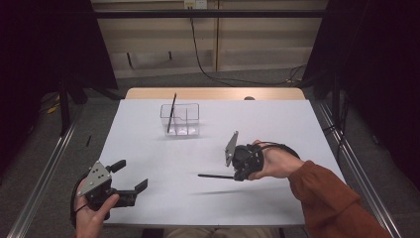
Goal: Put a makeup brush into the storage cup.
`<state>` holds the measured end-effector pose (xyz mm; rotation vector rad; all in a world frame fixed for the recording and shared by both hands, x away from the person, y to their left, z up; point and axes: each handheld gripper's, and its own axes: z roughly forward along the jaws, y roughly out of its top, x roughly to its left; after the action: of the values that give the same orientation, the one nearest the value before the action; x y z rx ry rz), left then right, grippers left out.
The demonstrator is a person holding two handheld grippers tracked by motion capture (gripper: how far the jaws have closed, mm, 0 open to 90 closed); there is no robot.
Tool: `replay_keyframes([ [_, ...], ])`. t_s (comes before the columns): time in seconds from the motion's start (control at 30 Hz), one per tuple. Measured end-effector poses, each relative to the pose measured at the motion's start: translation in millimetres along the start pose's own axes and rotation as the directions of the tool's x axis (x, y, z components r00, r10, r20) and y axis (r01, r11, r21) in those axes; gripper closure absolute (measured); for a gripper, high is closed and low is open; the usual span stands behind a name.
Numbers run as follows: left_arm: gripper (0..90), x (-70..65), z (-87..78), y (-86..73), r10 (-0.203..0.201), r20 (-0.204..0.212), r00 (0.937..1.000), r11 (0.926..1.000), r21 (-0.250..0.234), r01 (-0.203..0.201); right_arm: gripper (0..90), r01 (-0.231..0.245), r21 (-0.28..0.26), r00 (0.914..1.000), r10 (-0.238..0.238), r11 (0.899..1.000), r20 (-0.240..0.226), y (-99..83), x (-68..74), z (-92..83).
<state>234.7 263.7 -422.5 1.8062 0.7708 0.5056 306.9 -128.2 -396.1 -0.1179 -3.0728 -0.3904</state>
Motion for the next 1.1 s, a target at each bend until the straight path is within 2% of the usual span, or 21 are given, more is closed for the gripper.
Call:
replay_keyframes([
  [0.13,3.5,-3.5,0.0,9.9,0.011,0.037,0.9993,0.9999,-0.012,-0.010,84.6,-0.006,-0.006,1.0000,0.006,1.000,0.003,-0.8,-1.0,-0.5],
  [0.17,3.5,-4.1,0.3,12.1,-0.002,0.054,0.9986,0.9998,-0.018,0.003,84.6,0.001,-0.014,1.0000,-0.001,1.000,0.001,-1.4,-1.9,-0.6],
  [0.43,3.2,-9.8,6.3,25.6,0.047,0.103,0.9935,0.9989,0.002,-0.048,84.5,-0.010,-0.009,0.9999,0.010,1.000,-0.005,-1.7,-2.3,1.5],
  [0.6,3.2,-14.8,17.3,31.9,0.072,0.169,0.9831,0.9963,0.034,-0.078,84.5,0.000,-0.014,1.0000,0.000,1.000,-0.007,0.5,-2.5,3.5],
  [0.77,3.2,-18.5,28.8,35.1,0.094,0.193,0.9766,0.9924,0.060,-0.107,84.5,-0.004,-0.010,0.9999,0.004,1.000,-0.009,1.4,-3.0,4.9],
  [0.83,3.2,-19.9,33.1,36.1,0.086,0.213,0.9732,0.9933,0.057,-0.100,84.6,0.002,-0.017,1.0000,-0.002,1.000,-0.009,1.9,-3.5,5.4],
  [1.03,3.2,-27.2,42.1,44.8,0.114,0.238,0.9647,0.9894,0.061,-0.132,84.5,-0.002,-0.015,1.0000,0.002,1.000,-0.009,2.4,-1.9,4.8],
  [1.1,3.8,-30.1,45.2,49.0,0.134,0.252,0.9585,0.9857,0.066,-0.155,84.5,0.003,-0.021,1.0000,-0.004,1.000,-0.009,2.0,-2.1,4.1],
])
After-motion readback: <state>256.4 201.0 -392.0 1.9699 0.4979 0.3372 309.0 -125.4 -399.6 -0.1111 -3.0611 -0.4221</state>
